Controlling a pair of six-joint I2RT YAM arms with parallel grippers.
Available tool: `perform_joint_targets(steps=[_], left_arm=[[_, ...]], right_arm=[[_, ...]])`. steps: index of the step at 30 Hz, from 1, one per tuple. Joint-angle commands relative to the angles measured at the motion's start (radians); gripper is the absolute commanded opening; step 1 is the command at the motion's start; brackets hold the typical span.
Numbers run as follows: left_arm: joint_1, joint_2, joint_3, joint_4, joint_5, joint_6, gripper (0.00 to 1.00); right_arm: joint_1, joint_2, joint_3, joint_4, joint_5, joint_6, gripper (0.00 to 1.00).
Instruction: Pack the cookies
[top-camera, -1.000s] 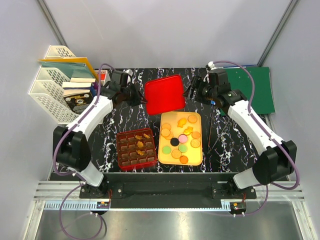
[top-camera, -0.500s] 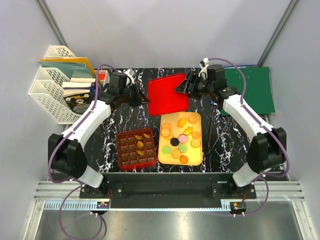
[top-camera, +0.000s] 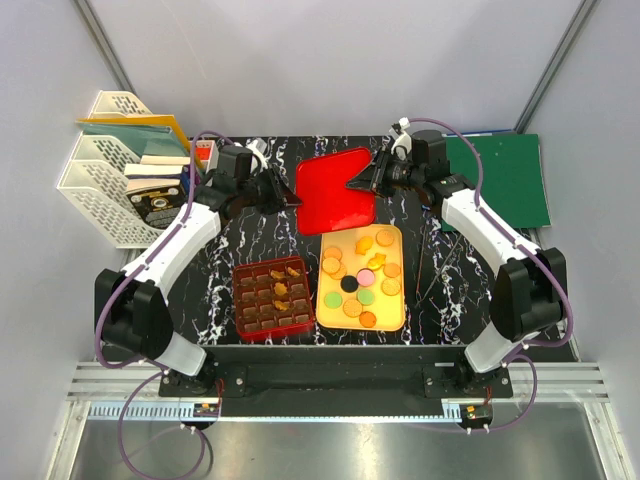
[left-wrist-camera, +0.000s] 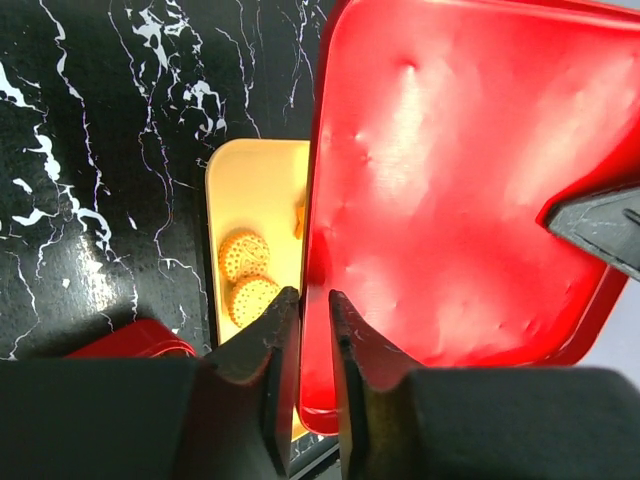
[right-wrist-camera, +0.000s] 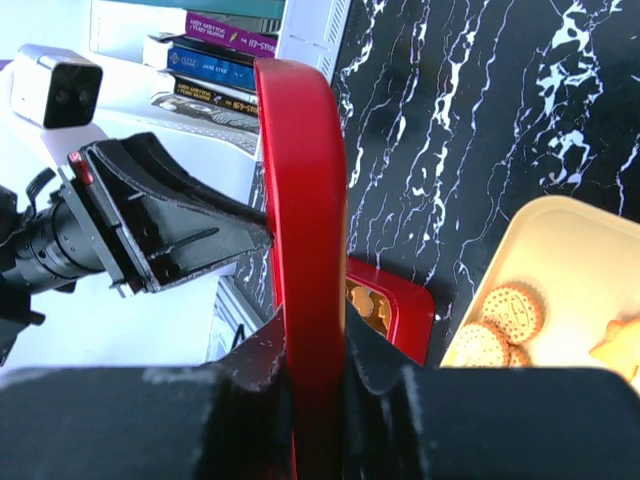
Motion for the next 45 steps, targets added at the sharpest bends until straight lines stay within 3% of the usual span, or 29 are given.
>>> perform_joint_targets(steps=[1,3,5,9,14,15,17,18,19,23,24,25,27,28,29,31,37,38,41,45], left_arm=[[0.018,-0.007,0.031,0.064,0.050,-0.030,0.24],[0.026,0.005,0.039,0.061,0.053,-0.043,0.28],[0.045,0.016,0.045,0.062,0.061,-0.050,0.41],[0.174,0.031,0.028,0.065,0.091,-0.104,0.55],[0.239,0.062,0.004,0.081,0.124,-0.188,0.77],[0.234,0.066,0.007,0.082,0.125,-0.201,0.81],[0.231,0.074,0.004,0.079,0.115,-0.239,0.83],[0.228,0.073,0.005,0.075,0.104,-0.248,0.85],[0.228,0.074,0.008,0.057,0.076,-0.254,0.85],[0.210,0.083,0.062,-0.036,0.030,-0.231,0.90],[0.204,0.082,0.079,-0.051,0.021,-0.224,0.93],[0.204,0.079,0.084,-0.080,0.003,-0.215,0.99],[0.199,0.070,0.088,-0.098,-0.016,-0.214,0.99],[0.199,0.063,0.085,-0.108,-0.016,-0.221,0.99],[0.194,0.060,0.081,-0.111,-0.016,-0.230,0.99],[0.193,0.054,0.073,-0.115,-0.010,-0.250,0.99],[0.168,0.060,0.067,-0.057,0.038,-0.280,0.99],[0.162,0.065,0.064,-0.039,0.056,-0.285,0.99],[0.150,0.100,0.067,0.007,0.143,-0.300,0.99],[0.130,0.091,0.054,0.010,0.210,-0.256,0.99]], right_arm=[[0.001,-0.063,-0.014,0.048,-0.039,0.005,0.17],[0.000,-0.077,-0.020,0.047,-0.036,0.003,0.13],[0.000,-0.092,-0.021,0.045,-0.028,-0.003,0.10],[0.000,-0.117,-0.008,0.012,-0.007,-0.037,0.00],[0.012,-0.126,0.069,-0.083,0.096,-0.153,0.00],[0.050,-0.120,0.101,-0.172,0.151,-0.260,0.00],[0.114,-0.076,0.213,-0.308,0.420,-0.462,0.00],[0.195,-0.056,0.244,-0.335,0.537,-0.521,0.00],[0.226,-0.016,0.265,-0.346,0.779,-0.566,0.00],[0.311,0.053,0.305,-0.326,1.165,-0.708,0.00],[0.325,0.055,0.284,-0.294,1.235,-0.753,0.00],[0.364,0.049,0.252,-0.242,1.409,-0.808,0.00],[0.406,0.035,0.094,0.044,1.630,-1.077,0.00],[0.435,0.017,0.028,0.202,1.679,-1.195,0.00],[0.452,0.006,-0.115,0.539,1.708,-1.453,0.00],[0.496,-0.017,-0.234,0.804,1.712,-1.651,0.00],[0.601,-0.063,-0.495,1.022,1.601,-1.883,0.00],[0.640,-0.063,-0.524,1.136,1.577,-1.964,0.00],[0.691,-0.043,-0.584,1.290,1.506,-2.077,0.00],[0.768,-0.016,-0.607,1.345,1.471,-2.120,0.00]])
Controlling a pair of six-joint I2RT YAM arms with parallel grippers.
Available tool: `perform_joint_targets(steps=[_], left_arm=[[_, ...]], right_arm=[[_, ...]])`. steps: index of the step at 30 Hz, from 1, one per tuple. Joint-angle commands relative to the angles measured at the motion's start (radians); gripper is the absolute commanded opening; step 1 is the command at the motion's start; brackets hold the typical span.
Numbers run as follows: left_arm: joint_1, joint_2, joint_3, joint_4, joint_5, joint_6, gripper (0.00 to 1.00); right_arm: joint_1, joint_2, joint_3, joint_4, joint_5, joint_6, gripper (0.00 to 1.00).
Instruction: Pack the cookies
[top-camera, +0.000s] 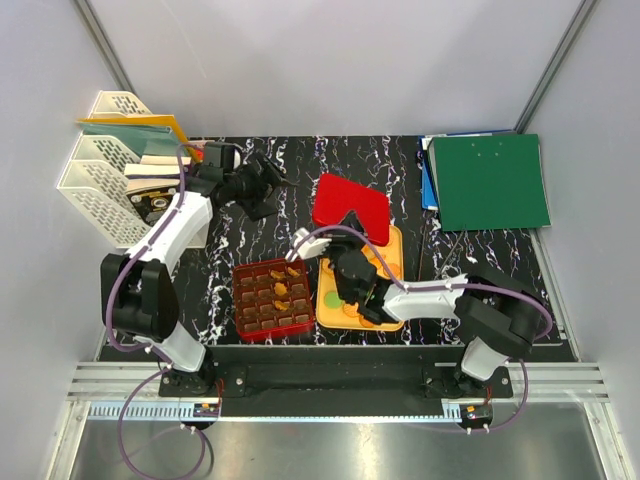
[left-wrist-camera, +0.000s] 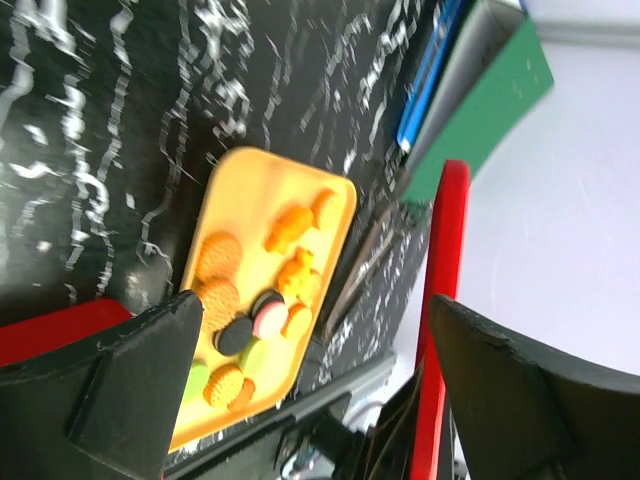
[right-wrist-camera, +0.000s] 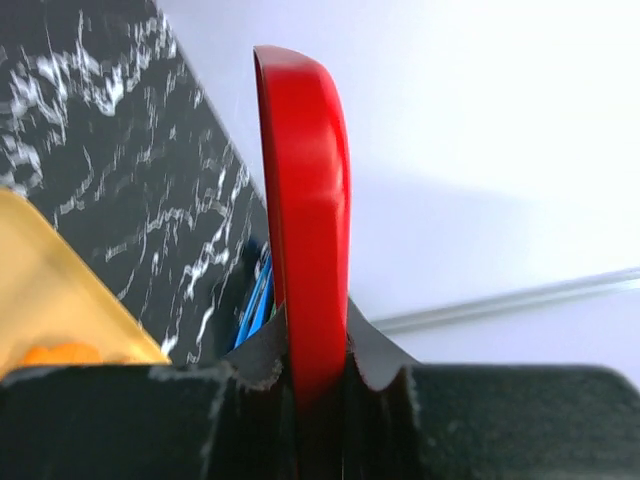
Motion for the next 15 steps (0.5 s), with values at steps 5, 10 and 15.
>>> perform_joint_targets(steps=[5,10,15], left_arm=[[-0.040,-0.042,-0.050,0.116,0.186,0.048,0.99],[-0.063,-0.042,-0.082,0.176,0.230,0.035,0.99],[-0.068,-0.049,-0.096,0.213,0.260,0.030,0.97]], right_arm=[[0.113,-0.037,-0.070,0.247,-0.083,-0.102,0.00],[0.152,-0.044,-0.084,0.228,-0.088,-0.073,0.00],[0.158,-0.039,-0.082,0.219,-0.085,-0.060,0.00]])
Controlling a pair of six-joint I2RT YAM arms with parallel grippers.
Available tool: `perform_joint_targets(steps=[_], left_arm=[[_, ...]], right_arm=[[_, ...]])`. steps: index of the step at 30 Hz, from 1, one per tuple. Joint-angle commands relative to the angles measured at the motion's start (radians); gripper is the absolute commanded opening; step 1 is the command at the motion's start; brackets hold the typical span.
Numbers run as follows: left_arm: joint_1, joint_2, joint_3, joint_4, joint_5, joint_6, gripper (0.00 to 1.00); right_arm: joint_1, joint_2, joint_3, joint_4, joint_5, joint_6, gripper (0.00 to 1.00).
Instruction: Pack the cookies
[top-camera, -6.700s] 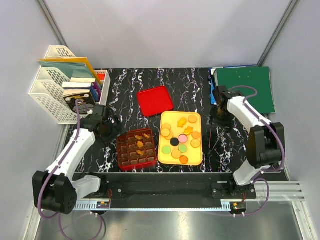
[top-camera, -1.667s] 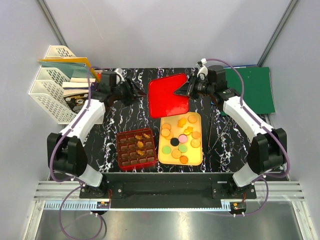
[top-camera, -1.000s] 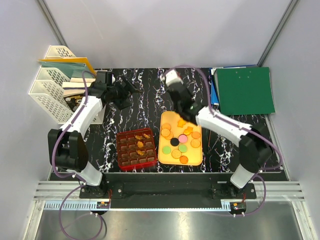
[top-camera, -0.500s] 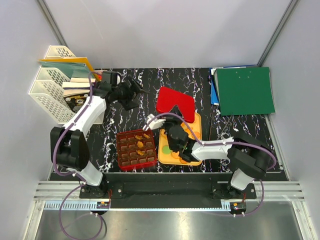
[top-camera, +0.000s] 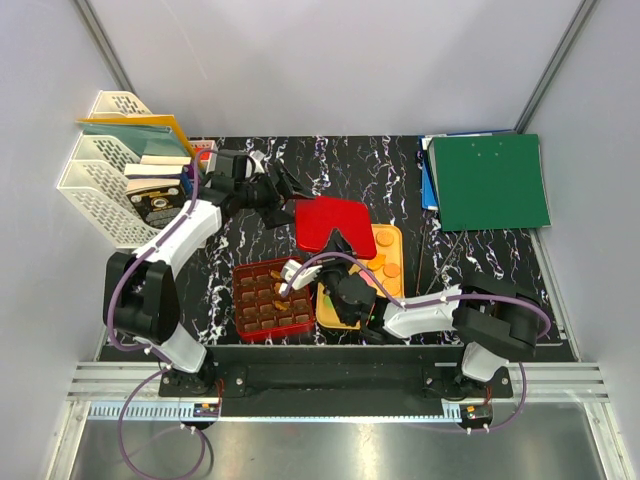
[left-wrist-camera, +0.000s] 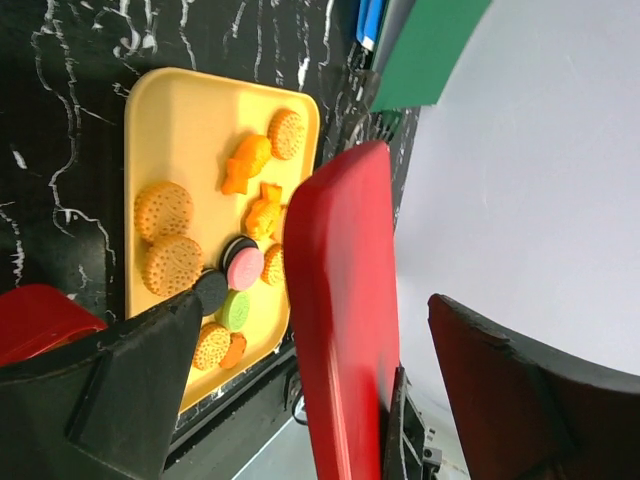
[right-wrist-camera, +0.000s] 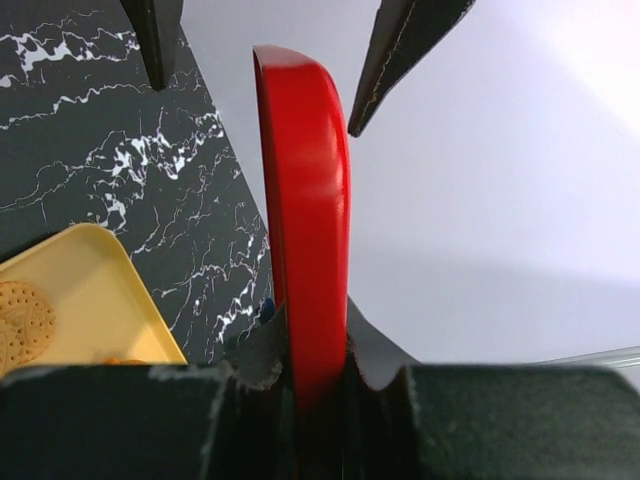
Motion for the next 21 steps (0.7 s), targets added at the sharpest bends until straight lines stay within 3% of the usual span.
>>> perform_joint_targets(steps=[1,3,4,7,8,13,15,19,21], left_arm=[[-0.005,-0.042,-0.006,0.089,0.087,-0.001,0.88],[-0.008,-0.038,-0.013,0.108,0.112,-0.001,0.77],[-0.011,-0.036,-0.026,0.120,0.122,-0.002,0.65],[-0.016,-0.035,-0.048,0.158,0.168,-0.010,0.45],[-0.016,-0.036,-0.052,0.171,0.176,-0.010,0.35],[-0.022,-0.033,-0.072,0.186,0.214,-0.007,0.26],[-0.025,-0.033,-0.074,0.191,0.216,-0.002,0.11],[-0.023,-0.036,-0.066,0.197,0.218,-0.001,0.00],[-0.019,-0.035,-0.053,0.204,0.218,-0.011,0.00]], right_arm=[[0.008,-0.034,0.011,0.070,-0.013,0.023,0.00],[0.008,-0.026,0.014,0.069,-0.015,0.029,0.00],[0.008,-0.025,0.016,0.067,-0.015,0.032,0.00],[0.010,-0.015,0.023,0.060,-0.016,0.036,0.00],[0.008,-0.011,0.025,0.061,-0.018,0.037,0.00],[0.010,0.000,0.032,0.049,-0.024,0.055,0.03],[0.010,0.005,0.040,0.053,-0.021,0.056,0.06],[0.010,0.000,0.057,0.066,0.005,0.054,0.39],[0.010,-0.008,0.066,0.073,0.018,0.046,0.46]])
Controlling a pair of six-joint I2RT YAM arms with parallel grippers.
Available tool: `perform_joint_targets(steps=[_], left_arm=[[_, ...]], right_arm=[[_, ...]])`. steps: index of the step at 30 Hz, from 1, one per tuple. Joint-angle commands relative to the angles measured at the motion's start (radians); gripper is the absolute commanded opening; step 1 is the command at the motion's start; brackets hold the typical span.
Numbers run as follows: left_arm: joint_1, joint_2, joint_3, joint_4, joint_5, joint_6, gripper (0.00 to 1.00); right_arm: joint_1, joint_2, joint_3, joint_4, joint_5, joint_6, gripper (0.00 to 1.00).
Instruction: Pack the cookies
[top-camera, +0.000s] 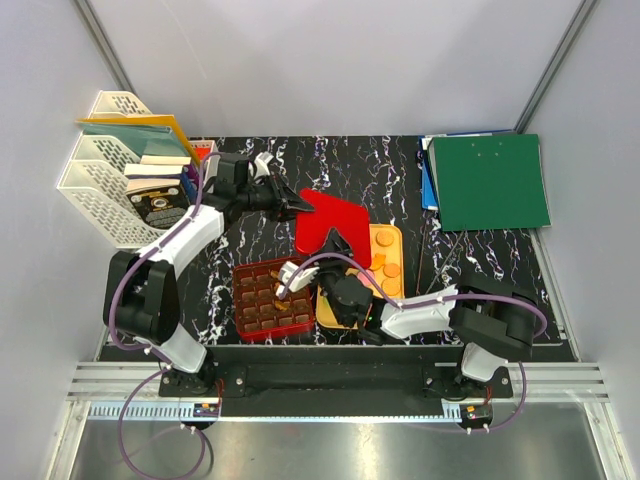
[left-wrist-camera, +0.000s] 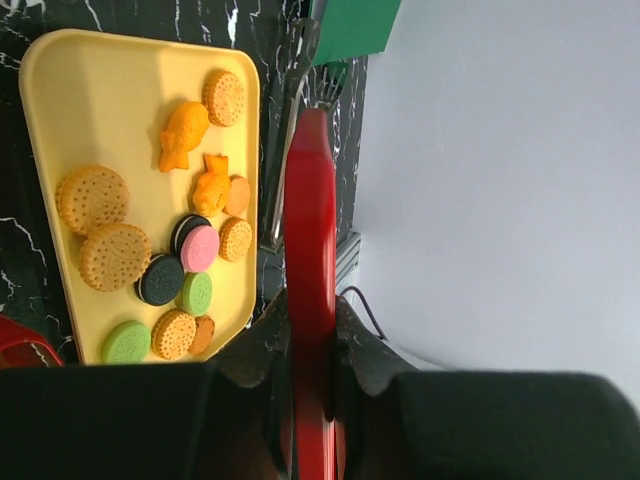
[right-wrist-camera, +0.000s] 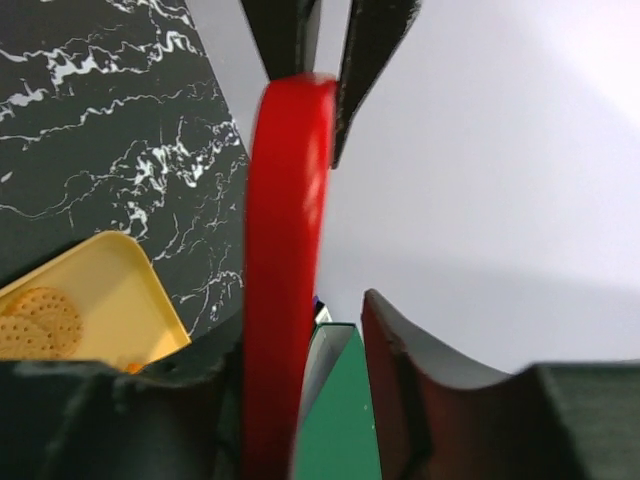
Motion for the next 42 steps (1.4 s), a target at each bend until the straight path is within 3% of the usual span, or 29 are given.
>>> perform_joint_targets(steps=[1,12,22,25,30,32,34,35,36,39,42], left_arm=[[-0.001,-0.032,0.019,0.059,0.060,0.024,0.00],[0.088,0.005,0.182,0.310,0.054,-0.226,0.00],[0.211,0.008,0.217,0.442,0.058,-0.344,0.00],[0.246,0.001,0.200,0.473,0.057,-0.370,0.00],[0.266,-0.016,0.187,0.518,0.070,-0.392,0.00],[0.262,-0.039,0.147,0.482,0.064,-0.341,0.00],[0.254,-0.099,0.096,0.424,0.060,-0.254,0.00],[0.247,-0.123,0.049,0.386,0.058,-0.211,0.00],[0.240,-0.180,0.023,0.305,0.052,-0.168,0.00],[0.234,-0.312,-0.089,0.167,0.014,-0.013,0.00],[0.237,-0.441,-0.166,-0.009,-0.058,0.101,0.00]], right_arm=[[-0.003,-0.037,0.062,0.091,0.034,0.004,0.52],[-0.003,-0.146,0.047,0.065,0.125,-0.004,0.69],[-0.003,-0.332,-0.073,0.008,0.309,0.090,0.75],[-0.003,-0.435,-0.079,-0.282,0.335,0.334,0.76],[-0.045,-0.543,-0.047,-0.436,0.418,0.540,0.77],[-0.097,-0.587,0.095,-0.860,0.394,0.946,0.72],[-0.229,-0.638,0.254,-1.249,0.164,1.367,0.66],[-0.274,-0.646,0.289,-1.306,0.083,1.456,0.61],[-0.328,-0.649,0.318,-1.345,-0.084,1.517,0.59],[-0.457,-0.589,0.447,-1.470,-0.327,1.659,0.58],[-0.529,-0.494,0.582,-1.586,-0.479,1.748,0.54]])
